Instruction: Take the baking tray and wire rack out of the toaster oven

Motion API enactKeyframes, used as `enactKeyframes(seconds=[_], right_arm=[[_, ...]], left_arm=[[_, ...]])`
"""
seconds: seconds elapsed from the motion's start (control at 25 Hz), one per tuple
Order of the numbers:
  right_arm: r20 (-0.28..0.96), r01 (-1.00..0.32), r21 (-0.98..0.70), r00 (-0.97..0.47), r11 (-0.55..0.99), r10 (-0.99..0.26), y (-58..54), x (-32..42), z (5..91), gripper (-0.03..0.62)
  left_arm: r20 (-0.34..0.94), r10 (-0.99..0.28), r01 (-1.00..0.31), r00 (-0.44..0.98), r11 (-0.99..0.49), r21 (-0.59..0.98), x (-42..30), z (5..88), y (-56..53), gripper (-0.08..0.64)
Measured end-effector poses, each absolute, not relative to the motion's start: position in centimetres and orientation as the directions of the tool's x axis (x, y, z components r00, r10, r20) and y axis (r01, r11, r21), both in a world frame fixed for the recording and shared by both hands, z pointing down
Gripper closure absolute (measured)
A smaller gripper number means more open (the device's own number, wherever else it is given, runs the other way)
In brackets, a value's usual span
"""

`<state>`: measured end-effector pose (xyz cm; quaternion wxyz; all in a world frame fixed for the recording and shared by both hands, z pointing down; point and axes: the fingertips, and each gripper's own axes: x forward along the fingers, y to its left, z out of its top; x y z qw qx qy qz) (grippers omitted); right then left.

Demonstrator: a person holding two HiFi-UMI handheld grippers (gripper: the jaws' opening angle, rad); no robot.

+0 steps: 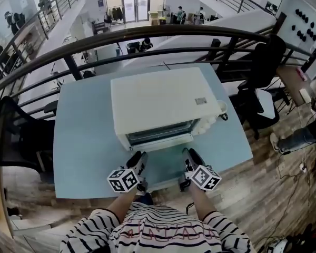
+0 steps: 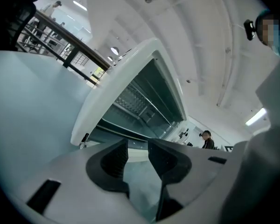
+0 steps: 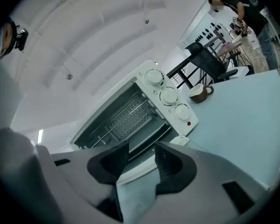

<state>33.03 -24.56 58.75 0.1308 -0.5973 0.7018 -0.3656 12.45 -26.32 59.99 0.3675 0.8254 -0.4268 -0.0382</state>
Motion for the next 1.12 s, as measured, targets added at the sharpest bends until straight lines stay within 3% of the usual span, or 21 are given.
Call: enactKeyframes(seconds=[0.28,0.84,0.96,1.04,1.12], right_arm=[[0.256,-0.644,-0.765,-0.263,-0.028,-0.93,-30.1,32.8,60.9,0.41],[0.227,-0.347,-0.926,-0.206,-0.146,-0.952,-36.9,33.7,63.5,0.413],[0.229,-0.298,-0.941,-0.198,-0.164,-0.953,-37.2,33.8,64.0,0.449],[0.226,-0.28,-0.946,-0.2,-0.165,-0.953,-37.2,33.9,64.1,0.515],[0.221,-0.266,-0.95,-0.203,-0.163,-0.954,-37.0,33.9,64.1,0.528]], left_arm=[[0.259,-0.752,-0.594,0.606,-0.211,0.776,12.8,62.1,-30.4,0.387],[0.283,-0.804,-0.433,0.524,0.035,0.901,12.3,63.5,-33.8,0.374],[0.277,-0.823,-0.381,0.496,0.081,0.921,11.7,63.9,-34.2,0.373],[0.272,-0.834,-0.355,0.479,0.098,0.93,11.3,64.0,-34.3,0.371],[0.266,-0.843,-0.339,0.467,0.108,0.935,11.0,64.0,-34.5,0.37]])
